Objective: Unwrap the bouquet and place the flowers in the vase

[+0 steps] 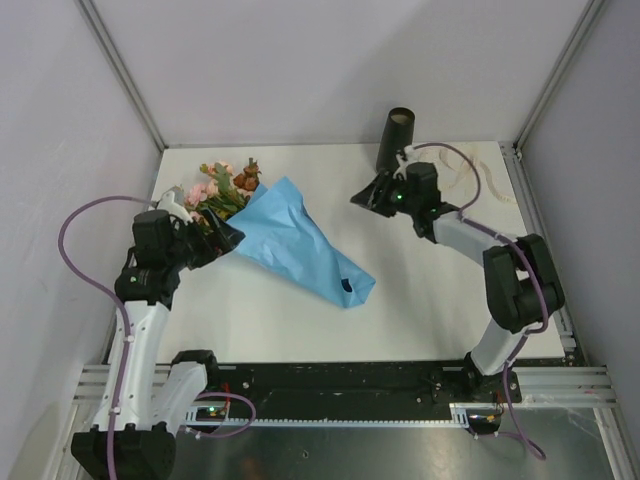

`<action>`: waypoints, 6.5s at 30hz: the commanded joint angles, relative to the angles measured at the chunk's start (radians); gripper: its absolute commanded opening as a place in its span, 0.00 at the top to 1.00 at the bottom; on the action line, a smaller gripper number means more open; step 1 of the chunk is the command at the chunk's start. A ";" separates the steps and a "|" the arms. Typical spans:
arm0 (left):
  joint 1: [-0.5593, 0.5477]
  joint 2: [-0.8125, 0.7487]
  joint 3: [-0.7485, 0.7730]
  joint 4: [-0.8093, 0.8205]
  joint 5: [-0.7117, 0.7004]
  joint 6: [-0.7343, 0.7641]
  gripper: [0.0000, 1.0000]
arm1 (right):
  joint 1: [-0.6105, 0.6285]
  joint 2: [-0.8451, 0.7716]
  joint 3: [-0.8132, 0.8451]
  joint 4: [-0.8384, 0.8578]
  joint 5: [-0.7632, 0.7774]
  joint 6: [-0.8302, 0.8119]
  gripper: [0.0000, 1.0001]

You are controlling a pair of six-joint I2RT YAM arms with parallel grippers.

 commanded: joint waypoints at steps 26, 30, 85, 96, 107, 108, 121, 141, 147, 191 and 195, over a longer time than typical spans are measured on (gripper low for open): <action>-0.010 0.099 0.197 -0.073 0.070 -0.075 0.12 | 0.682 0.031 -0.133 0.007 0.361 -0.260 0.55; -0.009 0.070 0.116 -0.073 0.028 -0.102 0.14 | 0.726 0.032 -0.136 -0.008 0.483 -0.308 0.51; 0.016 0.489 -0.155 0.050 -0.452 -0.399 0.41 | 0.504 0.191 0.140 0.144 0.867 -0.610 1.00; 0.041 0.574 -0.143 0.051 -0.508 -0.428 0.42 | 0.332 0.276 0.234 -0.005 0.862 -0.421 1.00; 0.055 0.492 -0.090 0.050 -0.528 -0.462 0.41 | 0.273 0.362 0.372 -0.134 0.880 -0.371 1.00; 0.055 0.493 -0.077 0.050 -0.516 -0.457 0.41 | 0.271 0.382 0.401 -0.158 0.895 -0.376 1.00; 0.056 0.300 0.012 0.052 -0.314 -0.171 0.32 | 0.266 0.367 0.553 -0.367 0.881 -0.419 0.66; 0.034 -0.031 -0.109 0.063 -0.156 0.046 0.00 | 0.601 0.038 0.357 -0.551 0.861 -0.541 0.29; 0.023 -0.053 -0.112 0.063 -0.164 0.039 0.00 | 0.637 0.156 0.354 -0.584 0.995 -0.541 0.26; -0.010 -0.066 -0.112 0.062 -0.213 0.037 0.00 | 0.547 -0.456 0.187 -0.988 0.900 -0.184 0.43; -0.009 -0.066 -0.113 0.063 -0.217 0.039 0.00 | 0.529 -0.410 0.194 -0.726 0.666 -0.277 0.51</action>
